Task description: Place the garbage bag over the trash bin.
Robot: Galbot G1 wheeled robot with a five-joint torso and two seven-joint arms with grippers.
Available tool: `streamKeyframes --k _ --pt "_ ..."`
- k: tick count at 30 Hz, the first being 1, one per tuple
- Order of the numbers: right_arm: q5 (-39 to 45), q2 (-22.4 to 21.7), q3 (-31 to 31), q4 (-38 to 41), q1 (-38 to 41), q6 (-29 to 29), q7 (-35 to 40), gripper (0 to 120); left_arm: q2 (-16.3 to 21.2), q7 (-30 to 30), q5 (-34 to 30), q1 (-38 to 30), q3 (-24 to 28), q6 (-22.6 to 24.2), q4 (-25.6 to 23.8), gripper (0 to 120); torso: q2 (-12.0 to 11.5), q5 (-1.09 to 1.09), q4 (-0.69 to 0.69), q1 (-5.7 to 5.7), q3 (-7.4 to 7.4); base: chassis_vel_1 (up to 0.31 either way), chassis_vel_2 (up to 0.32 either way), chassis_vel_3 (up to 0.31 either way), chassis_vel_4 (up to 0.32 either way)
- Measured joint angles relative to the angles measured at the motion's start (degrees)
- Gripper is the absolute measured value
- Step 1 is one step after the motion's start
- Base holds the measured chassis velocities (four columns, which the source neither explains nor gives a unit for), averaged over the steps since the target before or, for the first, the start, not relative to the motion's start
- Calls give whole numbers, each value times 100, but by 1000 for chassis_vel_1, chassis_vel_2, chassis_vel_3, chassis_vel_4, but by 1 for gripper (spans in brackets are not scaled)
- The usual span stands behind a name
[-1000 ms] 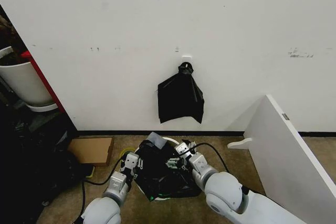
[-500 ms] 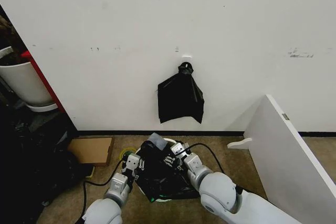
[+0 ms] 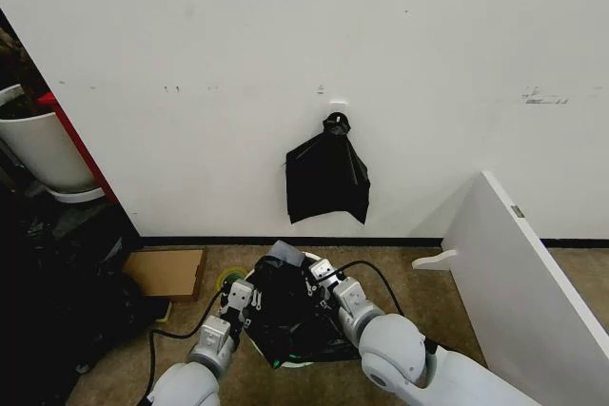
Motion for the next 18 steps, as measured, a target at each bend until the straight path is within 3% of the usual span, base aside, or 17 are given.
streamKeyframes --k 9,18 --pt "258 45 172 88 -7 188 287 0 6 72 230 70 -18 -134 1 5 0 0 -1 0 0 0 0 0 0" --pt "706 -20 339 -67 229 -93 701 0 25 140 596 233 -95 -422 -9 5 0 0 0 0 0 0 0 0 0"
